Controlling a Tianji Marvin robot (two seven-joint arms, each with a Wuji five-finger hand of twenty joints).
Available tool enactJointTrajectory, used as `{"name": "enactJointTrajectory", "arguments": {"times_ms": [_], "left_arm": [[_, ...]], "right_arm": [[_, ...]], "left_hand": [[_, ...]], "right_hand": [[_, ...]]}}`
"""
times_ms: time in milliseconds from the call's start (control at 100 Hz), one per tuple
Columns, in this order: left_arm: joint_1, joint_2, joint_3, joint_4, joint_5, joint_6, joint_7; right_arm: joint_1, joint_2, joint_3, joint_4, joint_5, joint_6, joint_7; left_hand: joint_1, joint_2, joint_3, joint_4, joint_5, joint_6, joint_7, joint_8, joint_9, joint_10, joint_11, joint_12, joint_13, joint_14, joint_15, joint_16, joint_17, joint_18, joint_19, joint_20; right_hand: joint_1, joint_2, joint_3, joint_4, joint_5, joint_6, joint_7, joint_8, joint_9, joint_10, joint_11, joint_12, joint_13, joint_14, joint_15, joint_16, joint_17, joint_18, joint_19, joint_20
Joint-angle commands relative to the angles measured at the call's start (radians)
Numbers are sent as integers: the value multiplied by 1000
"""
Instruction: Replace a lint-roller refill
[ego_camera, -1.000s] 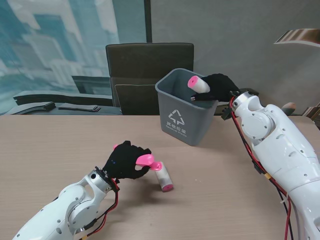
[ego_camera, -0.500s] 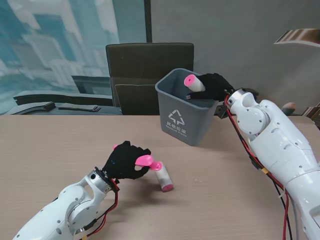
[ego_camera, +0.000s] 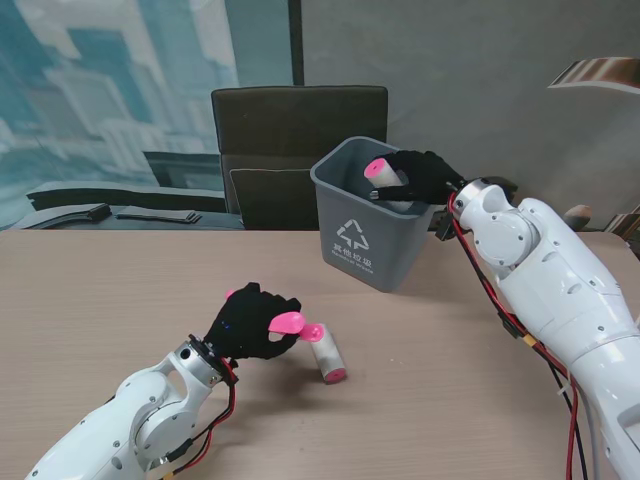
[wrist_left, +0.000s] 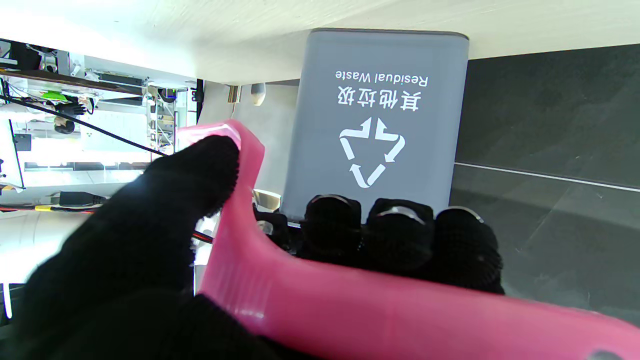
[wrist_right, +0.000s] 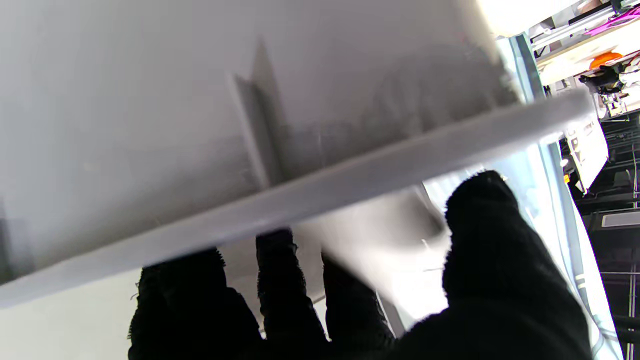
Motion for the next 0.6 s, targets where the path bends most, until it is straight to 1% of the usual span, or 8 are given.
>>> {"name": "enactJointTrajectory", "arguments": {"times_ms": [0,160,190,270,370,430,510,590], "left_arm": [[3,-4,-1,-5,-3,1,-16],[2,-4,0,-4,-5,-1,-19],[2,-4,0,-4,-5,-1,-19],[3,-4,-1,-5,-4,-1,-19],[6,-3,-4,-8,-4,2,-25],[8,-4,-5,-10,-9,4,-35],[11,-5,-7,-15,-18,6,-47],[22,-7,-15,-29,-39,6,-71]], "right_arm": [[-2,0,2,-11,-1,-4,13],[-5,0,5,-14,2,-9,17],[-9,0,8,-18,1,-9,14],[-33,2,27,-53,-1,-8,11],[-103,2,76,-141,-24,-30,-26],[-164,1,111,-212,-51,-61,-69],[-248,-3,149,-303,-83,-124,-133],[-328,-7,172,-378,-128,-191,-199]], "left_hand": [[87,54,87,1,5,-38,35,-6,25,-15,10,-28,31,29,17,-15,9,-46,77,-16],[87,54,88,-9,6,-38,36,-11,25,-15,10,-28,31,29,17,-15,10,-46,77,-16],[88,54,89,-10,6,-38,36,-11,25,-15,10,-28,31,29,17,-15,10,-46,77,-16],[89,53,90,-12,6,-37,37,-13,25,-15,10,-28,31,29,17,-15,10,-45,77,-17],[89,50,94,-12,8,-36,38,-14,28,-15,8,-29,34,30,16,-16,11,-43,78,-17],[89,48,98,-11,10,-35,39,-15,30,-14,8,-30,35,31,16,-16,12,-43,79,-16],[87,45,102,-11,13,-33,41,-16,33,-13,8,-31,39,33,16,-16,15,-40,80,-16],[85,37,107,-12,18,-28,41,-20,40,-7,6,-33,45,40,17,-17,20,-31,83,-15]], "right_hand": [[-72,11,43,32,-44,23,-37,-15,-54,12,1,-29,-133,-410,-135,-16,48,1,129,35],[-136,3,57,28,-102,42,-65,-22,-136,13,-25,-42,-179,-414,-172,-34,11,2,77,18],[-171,-9,114,23,-106,46,-76,-22,-147,15,-20,-52,-184,-414,-179,-40,8,2,63,20],[-175,-17,124,21,-101,47,-73,-19,-151,16,-18,-54,-187,-412,-182,-42,3,4,55,18],[-140,-56,140,26,-66,40,-47,-6,-115,12,-5,-50,-154,-409,-166,-36,26,6,62,21],[-95,-104,174,37,-40,14,3,27,-49,10,20,-34,-100,-409,-127,-15,67,4,94,38],[-36,-164,210,50,-3,-20,52,57,24,-11,39,-15,-25,-420,-83,7,126,-13,144,54],[9,-227,245,60,37,-55,97,88,91,-40,56,11,54,-448,-42,27,192,-48,198,58]]}}
